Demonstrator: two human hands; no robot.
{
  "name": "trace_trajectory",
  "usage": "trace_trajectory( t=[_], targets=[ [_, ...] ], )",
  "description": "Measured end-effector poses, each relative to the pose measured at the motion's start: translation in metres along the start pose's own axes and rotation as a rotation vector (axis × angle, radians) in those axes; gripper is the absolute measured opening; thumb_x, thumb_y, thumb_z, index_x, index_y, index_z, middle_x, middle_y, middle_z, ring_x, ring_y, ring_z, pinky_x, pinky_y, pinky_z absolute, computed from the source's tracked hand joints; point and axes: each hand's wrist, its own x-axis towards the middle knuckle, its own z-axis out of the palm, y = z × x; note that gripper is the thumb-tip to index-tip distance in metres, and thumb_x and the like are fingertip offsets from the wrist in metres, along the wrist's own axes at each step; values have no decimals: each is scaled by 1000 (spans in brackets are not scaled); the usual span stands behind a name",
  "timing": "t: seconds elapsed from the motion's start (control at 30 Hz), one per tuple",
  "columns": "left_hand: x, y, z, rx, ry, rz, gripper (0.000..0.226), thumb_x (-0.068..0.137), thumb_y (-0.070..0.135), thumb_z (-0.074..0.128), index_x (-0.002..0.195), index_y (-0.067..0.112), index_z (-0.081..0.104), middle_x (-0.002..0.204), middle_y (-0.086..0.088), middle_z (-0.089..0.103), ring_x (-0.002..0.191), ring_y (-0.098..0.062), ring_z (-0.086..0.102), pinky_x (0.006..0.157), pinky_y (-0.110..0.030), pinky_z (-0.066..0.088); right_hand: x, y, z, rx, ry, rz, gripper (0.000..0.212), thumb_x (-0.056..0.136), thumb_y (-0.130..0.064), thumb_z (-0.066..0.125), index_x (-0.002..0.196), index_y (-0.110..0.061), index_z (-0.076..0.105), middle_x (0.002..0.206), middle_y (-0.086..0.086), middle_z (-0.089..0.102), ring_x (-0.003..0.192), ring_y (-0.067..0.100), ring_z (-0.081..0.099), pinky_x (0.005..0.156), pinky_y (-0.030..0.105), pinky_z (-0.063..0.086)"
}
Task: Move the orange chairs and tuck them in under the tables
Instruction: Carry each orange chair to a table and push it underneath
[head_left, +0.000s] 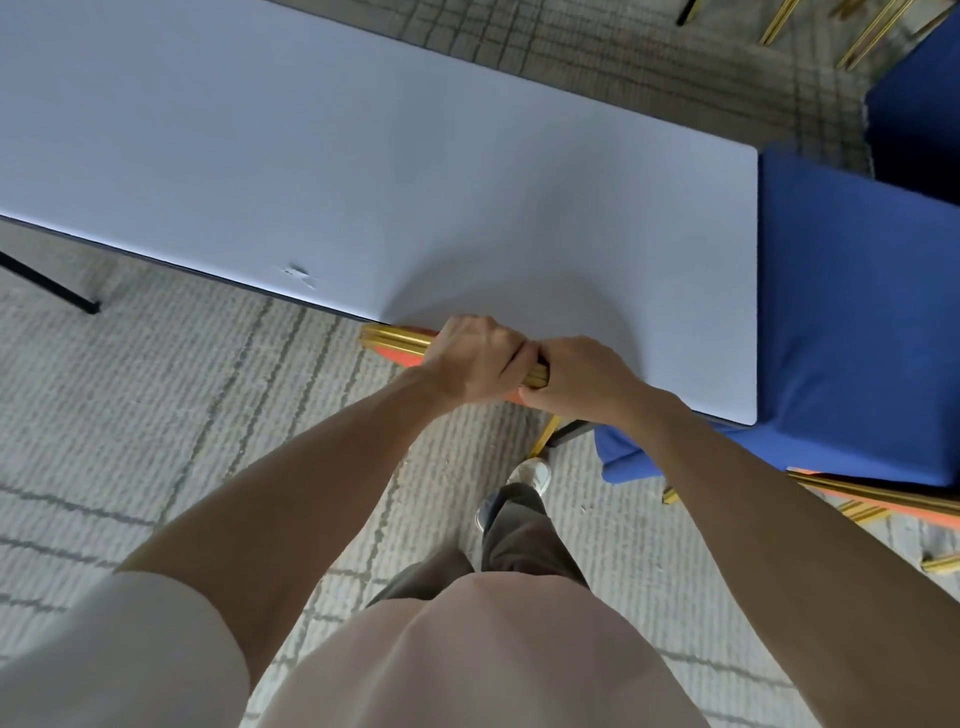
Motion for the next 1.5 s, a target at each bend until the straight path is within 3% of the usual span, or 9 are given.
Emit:
trace_trajectory(
  t=[0.1,0.27,0.37,0.47,0.6,0.73,1.0,1.27,1.5],
  targets=[
    [0,0,-6,-52,-85,-47,42,98,35,32,80,18,65,76,-7,68,63,-30,56,56,-32,34,-5,0,-8,146,-47,-20,25,79,-51,66,87,-28,64,76,-6,66,74,17,62,58,31,44],
    [6,-3,-29,-333,-240,-251,36,96,45,44,73,21,56,76,-4,59,74,-28,58,60,-34,38,-4,-6,-34,219,-135,-15,32,79,-52,66,80,-21,67,73,2,68,72,20,66,63,36,49],
    [9,-12,-46,-407,-176,-369,36,96,53,42,77,27,58,83,-4,66,81,-27,60,69,-37,47,7,-21,-57,313,-86,-54,29,85,-43,66,78,-15,65,74,5,66,71,18,61,61,31,43],
    [8,-30,-68,-367,-101,-500,33,96,50,41,86,28,63,90,-3,68,86,-27,60,74,-37,47,28,-41,-76,378,-91,-132,23,83,-49,69,78,-28,62,72,-14,63,73,2,60,60,22,41],
    [-15,-58,-106,-286,60,-660,34,98,48,40,94,26,65,90,7,67,87,-20,61,67,-33,39,67,-86,-89,378,-121,-285,47,78,-70,64,103,-30,63,104,-14,70,99,1,65,84,30,54],
    [-66,-96,-149,-234,180,-896,39,97,56,39,98,29,67,98,10,69,92,-17,63,72,-32,45,98,-162,-97,356,-162,-460,52,74,-76,62,105,-34,61,106,-13,69,101,4,64,90,37,54],
    [-230,-147,-232,-133,504,-1296,65,79,77,29,107,33,68,103,11,70,96,-16,65,76,-36,51,120,-353,-67,215,-301,-841,49,80,-50,67,124,-34,53,111,-14,61,102,5,61,91,33,52],
    [-451,-191,-299,37,682,-1597,60,86,73,32,113,31,66,104,8,70,93,-18,65,69,-33,45,82,-588,1,35,-343,-1195,57,82,-48,69,133,-28,50,115,-12,59,106,9,58,95,35,50],
    [-658,-228,-366,117,804,-1828,55,87,73,38,114,32,62,110,5,69,101,-21,63,71,-34,41,33,-803,67,-82,-332,-1355,63,82,-51,66,137,-27,45,123,-10,55,111,11,55,98,39,48]
  ],
)
